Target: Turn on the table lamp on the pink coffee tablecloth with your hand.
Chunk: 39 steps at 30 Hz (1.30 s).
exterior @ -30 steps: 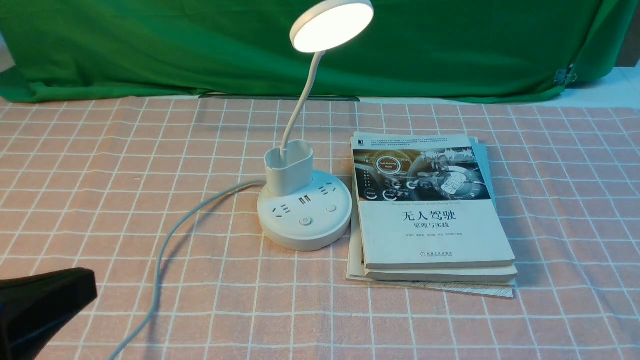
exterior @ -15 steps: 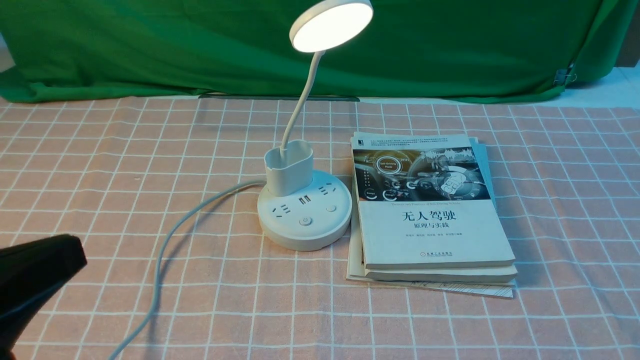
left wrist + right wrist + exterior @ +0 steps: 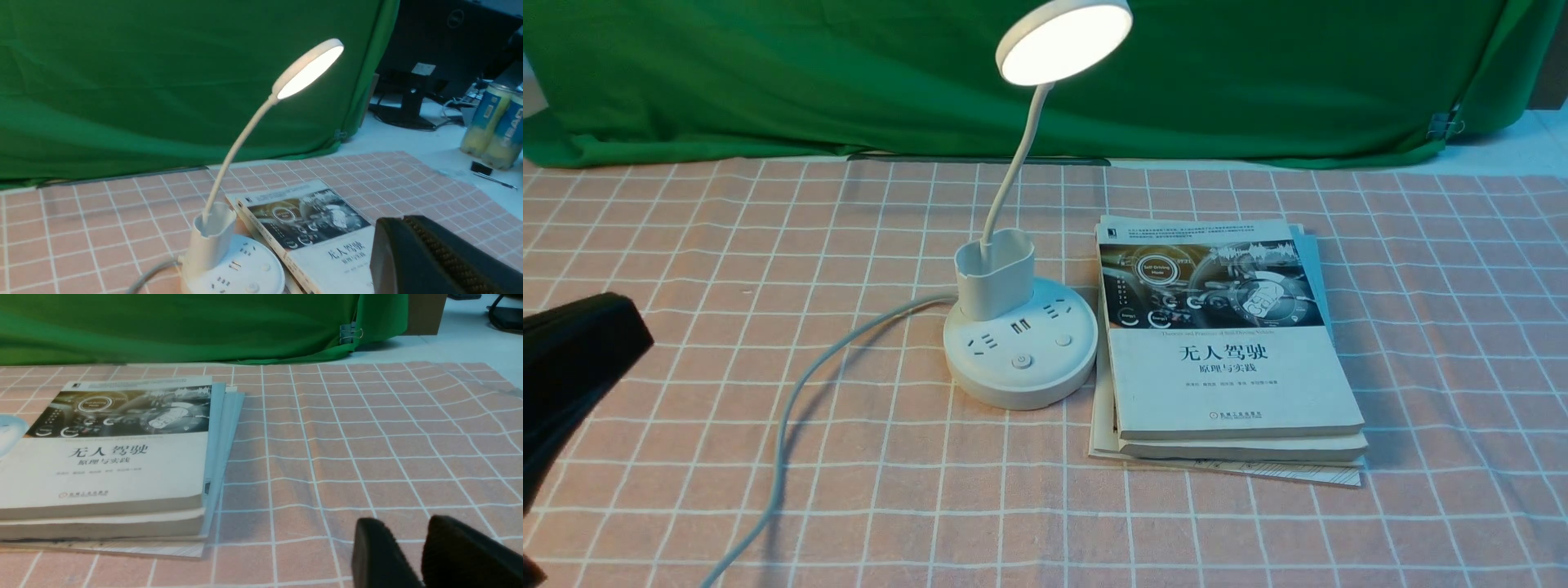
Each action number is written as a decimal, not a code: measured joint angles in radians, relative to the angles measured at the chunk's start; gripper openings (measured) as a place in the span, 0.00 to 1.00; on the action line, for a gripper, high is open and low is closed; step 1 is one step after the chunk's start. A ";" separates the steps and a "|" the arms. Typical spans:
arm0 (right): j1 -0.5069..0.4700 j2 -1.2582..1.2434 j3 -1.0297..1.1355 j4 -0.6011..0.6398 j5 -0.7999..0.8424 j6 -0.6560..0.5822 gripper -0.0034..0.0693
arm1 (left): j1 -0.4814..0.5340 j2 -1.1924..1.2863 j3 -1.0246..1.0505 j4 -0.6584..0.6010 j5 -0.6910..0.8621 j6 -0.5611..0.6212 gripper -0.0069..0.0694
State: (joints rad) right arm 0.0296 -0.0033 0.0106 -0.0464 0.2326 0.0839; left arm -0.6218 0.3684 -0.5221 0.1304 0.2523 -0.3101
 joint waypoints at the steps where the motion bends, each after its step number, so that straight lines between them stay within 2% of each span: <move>1: 0.000 0.000 0.000 0.000 0.000 0.000 0.38 | 0.027 0.000 0.006 -0.020 -0.018 0.037 0.11; 2: 0.000 0.000 0.000 0.000 0.000 0.000 0.38 | 0.032 -0.001 0.008 -0.024 -0.028 0.045 0.11; 4: 0.000 0.000 0.000 0.000 0.000 0.000 0.38 | 0.134 -0.020 0.048 -0.108 -0.114 0.165 0.11; 5: 0.000 0.000 0.000 0.000 0.000 0.000 0.38 | 0.154 -0.023 0.053 -0.116 -0.123 0.174 0.11; 7: 0.000 0.000 0.000 0.000 0.000 0.000 0.38 | 0.298 -0.072 0.130 -0.194 -0.229 0.268 0.11; 8: 0.000 0.000 0.000 0.000 0.000 0.000 0.38 | 0.309 -0.072 0.136 -0.196 -0.229 0.271 0.11; 10: 0.000 0.000 0.000 0.000 0.000 0.000 0.38 | 0.449 -0.132 0.209 -0.196 -0.275 0.296 0.11; 13: 0.000 0.000 0.000 0.000 0.000 0.000 0.38 | 0.553 -0.186 0.271 -0.196 -0.278 0.303 0.11; 15: 0.000 0.000 0.000 0.000 0.000 0.000 0.38 | 0.664 -0.256 0.337 -0.196 -0.259 0.310 0.11; 19: 0.000 0.000 0.000 0.000 -0.001 0.000 0.38 | 0.755 -0.338 0.401 -0.196 -0.225 0.276 0.11; 23: 0.000 0.000 0.000 0.000 -0.001 0.000 0.38 | 0.761 -0.366 0.468 -0.197 -0.193 0.252 0.11; 32: 0.000 0.000 0.000 0.000 -0.001 0.000 0.38 | 0.611 -0.369 0.527 -0.167 -0.134 0.195 0.11; 39: 0.000 0.000 0.000 0.000 -0.001 0.000 0.38 | 0.587 -0.370 0.527 -0.170 -0.039 0.185 0.11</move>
State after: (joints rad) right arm 0.0296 -0.0033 0.0106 -0.0464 0.2316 0.0839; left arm -0.0351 -0.0015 0.0051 -0.0400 0.2128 -0.1247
